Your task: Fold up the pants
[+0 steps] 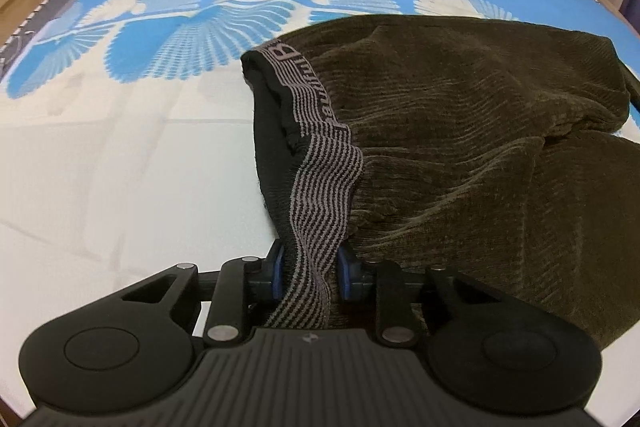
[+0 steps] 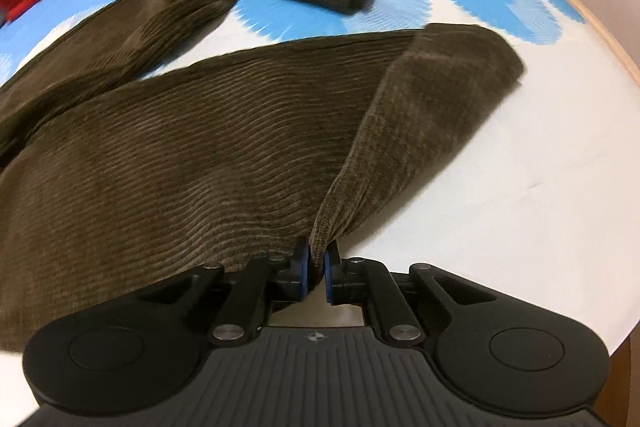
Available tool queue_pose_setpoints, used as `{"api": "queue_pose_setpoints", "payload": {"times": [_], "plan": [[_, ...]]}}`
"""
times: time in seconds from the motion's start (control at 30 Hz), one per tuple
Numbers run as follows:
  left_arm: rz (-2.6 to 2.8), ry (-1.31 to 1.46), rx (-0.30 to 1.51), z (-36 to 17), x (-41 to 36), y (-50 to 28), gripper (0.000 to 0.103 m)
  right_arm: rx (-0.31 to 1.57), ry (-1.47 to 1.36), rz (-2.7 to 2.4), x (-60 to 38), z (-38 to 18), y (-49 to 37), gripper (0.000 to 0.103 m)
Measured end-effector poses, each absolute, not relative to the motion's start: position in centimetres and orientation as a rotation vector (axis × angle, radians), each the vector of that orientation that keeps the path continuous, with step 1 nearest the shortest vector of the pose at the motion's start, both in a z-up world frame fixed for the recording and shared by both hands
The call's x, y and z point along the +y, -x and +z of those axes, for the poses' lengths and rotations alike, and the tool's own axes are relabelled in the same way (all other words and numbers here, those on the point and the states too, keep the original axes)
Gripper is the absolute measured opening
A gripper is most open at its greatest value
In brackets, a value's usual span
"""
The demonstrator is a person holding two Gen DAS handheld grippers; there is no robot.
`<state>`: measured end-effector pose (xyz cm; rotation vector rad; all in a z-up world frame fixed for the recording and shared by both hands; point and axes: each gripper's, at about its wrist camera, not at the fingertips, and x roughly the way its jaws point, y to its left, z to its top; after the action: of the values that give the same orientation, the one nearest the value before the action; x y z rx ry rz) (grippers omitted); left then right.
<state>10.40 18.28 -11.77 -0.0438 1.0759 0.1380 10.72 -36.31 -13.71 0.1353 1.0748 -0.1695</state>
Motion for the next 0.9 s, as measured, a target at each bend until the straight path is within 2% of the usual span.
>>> {"api": "queue_pose_setpoints", "payload": {"times": [0.23, 0.3, 0.33, 0.37, 0.4, 0.43, 0.47, 0.6, 0.8, 0.9], "plan": [[0.182, 0.056, 1.114, -11.7, 19.9, -9.4, 0.029, 1.150, -0.125, -0.006, -35.7, -14.5, -9.3, 0.008], [0.174, 0.071, 1.125, -12.0, 20.2, -9.4, 0.034, 1.142, -0.130, -0.006, -36.1, -14.5, -9.2, 0.011], [0.168, 0.077, 1.135, -12.1, 20.2, -9.2, 0.036, 1.134, -0.138, -0.007, -36.5, -14.4, -9.2, 0.014], [0.170, 0.078, 1.146, -12.3, 20.4, -9.2, 0.042, 1.117, -0.145, -0.007, -36.8, -14.0, -9.4, 0.023], [0.175, 0.087, 1.152, -12.4, 20.6, -9.3, 0.044, 1.086, -0.149, -0.018, -37.4, -13.6, -8.9, 0.028], [0.173, 0.114, 1.151, -12.3, 21.0, -9.4, 0.045, 1.046, -0.154, -0.045, -38.0, -13.1, -8.8, 0.038], [0.169, 0.138, 1.152, -12.4, 21.3, -9.5, 0.050, 1.014, -0.167, -0.074, -38.6, -12.7, -8.6, 0.041], [0.185, 0.218, 1.183, -13.3, 22.3, -10.6, 0.062, 0.912, -0.286, -0.188, -42.0, -11.8, -8.7, 0.041], [0.187, 0.259, 1.238, -14.4, 22.4, -11.8, 0.071, 0.892, -0.296, -0.226, -43.3, -12.4, -10.7, 0.046], [0.189, 0.237, 1.253, -15.0, 22.1, -12.3, 0.072, 0.923, -0.279, -0.231, -42.3, -13.3, -11.5, 0.048]]}}
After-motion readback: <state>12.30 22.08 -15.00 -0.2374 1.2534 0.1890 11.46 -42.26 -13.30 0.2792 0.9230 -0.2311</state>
